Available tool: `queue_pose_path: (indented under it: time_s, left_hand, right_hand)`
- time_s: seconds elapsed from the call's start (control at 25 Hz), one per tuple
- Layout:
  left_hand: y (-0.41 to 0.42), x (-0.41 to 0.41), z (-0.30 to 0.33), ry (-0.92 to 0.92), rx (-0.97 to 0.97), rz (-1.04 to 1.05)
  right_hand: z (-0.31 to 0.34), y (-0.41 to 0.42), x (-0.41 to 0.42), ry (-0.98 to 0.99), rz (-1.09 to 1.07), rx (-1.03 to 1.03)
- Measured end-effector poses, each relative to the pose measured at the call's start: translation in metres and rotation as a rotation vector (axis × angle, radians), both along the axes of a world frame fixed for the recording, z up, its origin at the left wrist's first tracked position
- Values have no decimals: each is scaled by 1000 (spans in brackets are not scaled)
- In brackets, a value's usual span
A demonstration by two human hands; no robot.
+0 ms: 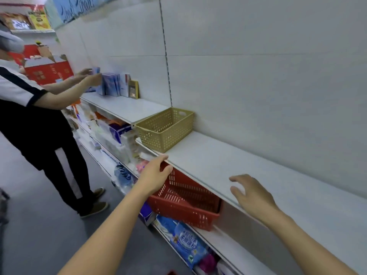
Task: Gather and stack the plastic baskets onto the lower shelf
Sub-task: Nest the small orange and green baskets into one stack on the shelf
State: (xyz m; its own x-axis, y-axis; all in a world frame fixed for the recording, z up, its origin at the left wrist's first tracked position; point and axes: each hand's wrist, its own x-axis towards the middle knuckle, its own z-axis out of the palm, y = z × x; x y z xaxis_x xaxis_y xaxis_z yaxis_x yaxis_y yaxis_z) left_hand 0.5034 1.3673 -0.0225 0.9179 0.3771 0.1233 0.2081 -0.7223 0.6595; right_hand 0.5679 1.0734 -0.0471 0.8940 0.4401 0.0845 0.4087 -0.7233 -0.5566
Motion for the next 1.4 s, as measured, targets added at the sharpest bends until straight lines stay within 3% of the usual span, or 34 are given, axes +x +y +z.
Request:
queue_pose_path:
  time_s: [0.2, 0.36, 0.52, 0.68, 0.8, 1.04, 1.16, 1.24, 1.4]
  left_hand:
    - [47, 107, 10, 42, 199, 134]
    - [72, 160, 6, 230, 385, 166]
    - [54, 169, 12, 123, 466, 164]
    - [3, 133, 5, -61, 398, -55]
    - [-42, 88, -2, -103, 321, -199]
    - [-114, -15, -5, -233, 385, -552]
    - [-116, -57, -3, -309, 418, -489]
    - [-111, -78, -1, -296, 273, -326]
    - [-122, -106, -5, -69, -376, -300]
  right_hand:
    - [-18, 21, 63, 94, 137, -346]
    - [-17, 21, 98, 138, 152, -333]
    - [-11, 31, 121, 181, 117, -200]
    - [1, 55, 119, 335, 89, 130]
    - [19, 66, 95, 453, -9, 367]
    - [34, 36, 15, 402, -213, 347]
    - [31, 0, -35, 260, -314, 291]
    - [27, -29, -72, 215, -394, 279]
    - [28, -97, -131, 157, -549, 354]
